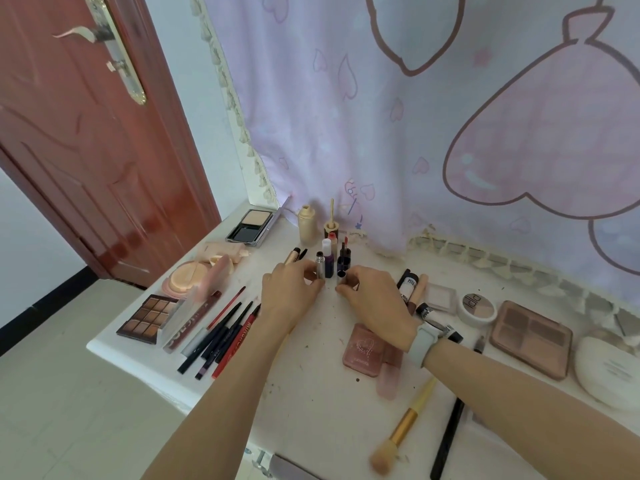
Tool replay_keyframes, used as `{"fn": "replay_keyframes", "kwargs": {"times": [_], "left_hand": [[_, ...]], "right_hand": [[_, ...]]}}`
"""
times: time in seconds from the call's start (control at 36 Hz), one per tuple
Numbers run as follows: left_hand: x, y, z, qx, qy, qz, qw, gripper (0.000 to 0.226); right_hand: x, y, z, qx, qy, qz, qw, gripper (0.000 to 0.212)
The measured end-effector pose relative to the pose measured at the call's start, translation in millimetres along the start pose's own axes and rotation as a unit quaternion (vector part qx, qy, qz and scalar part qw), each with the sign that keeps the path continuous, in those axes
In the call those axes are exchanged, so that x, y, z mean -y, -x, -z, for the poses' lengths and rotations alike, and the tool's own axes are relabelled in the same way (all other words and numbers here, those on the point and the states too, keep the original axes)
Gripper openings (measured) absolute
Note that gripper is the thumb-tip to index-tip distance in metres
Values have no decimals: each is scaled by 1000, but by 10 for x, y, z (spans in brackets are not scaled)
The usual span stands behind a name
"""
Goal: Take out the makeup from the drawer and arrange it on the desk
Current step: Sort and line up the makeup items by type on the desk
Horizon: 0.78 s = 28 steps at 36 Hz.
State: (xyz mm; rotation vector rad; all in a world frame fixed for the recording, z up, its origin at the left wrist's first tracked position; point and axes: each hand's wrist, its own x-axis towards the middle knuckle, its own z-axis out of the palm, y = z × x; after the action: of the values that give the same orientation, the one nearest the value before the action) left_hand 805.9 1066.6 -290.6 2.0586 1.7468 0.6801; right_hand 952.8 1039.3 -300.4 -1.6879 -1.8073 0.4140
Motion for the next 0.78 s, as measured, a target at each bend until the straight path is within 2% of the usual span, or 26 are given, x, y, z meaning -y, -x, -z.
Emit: {"fn": "replay_keyframes", "kwargs": {"times": [0.08, 0.17, 0.25, 0.36, 0.42, 0.53, 0.61, 0.67, 0.72, 0.78], "left_hand": [[-10, 47, 20, -5, -4, -2, 1000, 20], [-2, 153, 55, -29, -27, -15, 999, 32], [23, 327, 101, -73, -20, -36, 997, 35], [19, 549, 129, -79, 22, -42, 996, 30], [-22, 652, 128, -77, 59, -39, 994, 26], [-99, 838, 128, -79, 127, -42, 988, 21], [-118, 950, 129, -60, 194, -25, 979, 19], [-120, 1020, 129, -38, 257, 10, 966, 16], [-118, 1092, 135, 1, 347, 68, 935, 16], [-110, 1148, 142, 84, 429, 114, 892, 22]], "right_hand": [[0, 30, 50, 0, 15, 4, 1000, 27], [-49, 125, 146, -13, 77, 15, 997, 35], [-108, 275, 268, 49, 129, 45, 989, 40], [-126, 536, 352, 143, 219, 129, 956, 66], [-106, 622, 352, 157, 264, 155, 939, 72], [-40, 660, 348, 170, 281, 170, 929, 69], [34, 657, 373, 170, 262, 167, 935, 72], [97, 663, 431, 168, 193, 151, 955, 75], [164, 689, 508, 162, 66, 139, 975, 76], [227, 735, 575, 157, -47, 126, 978, 75]]}}
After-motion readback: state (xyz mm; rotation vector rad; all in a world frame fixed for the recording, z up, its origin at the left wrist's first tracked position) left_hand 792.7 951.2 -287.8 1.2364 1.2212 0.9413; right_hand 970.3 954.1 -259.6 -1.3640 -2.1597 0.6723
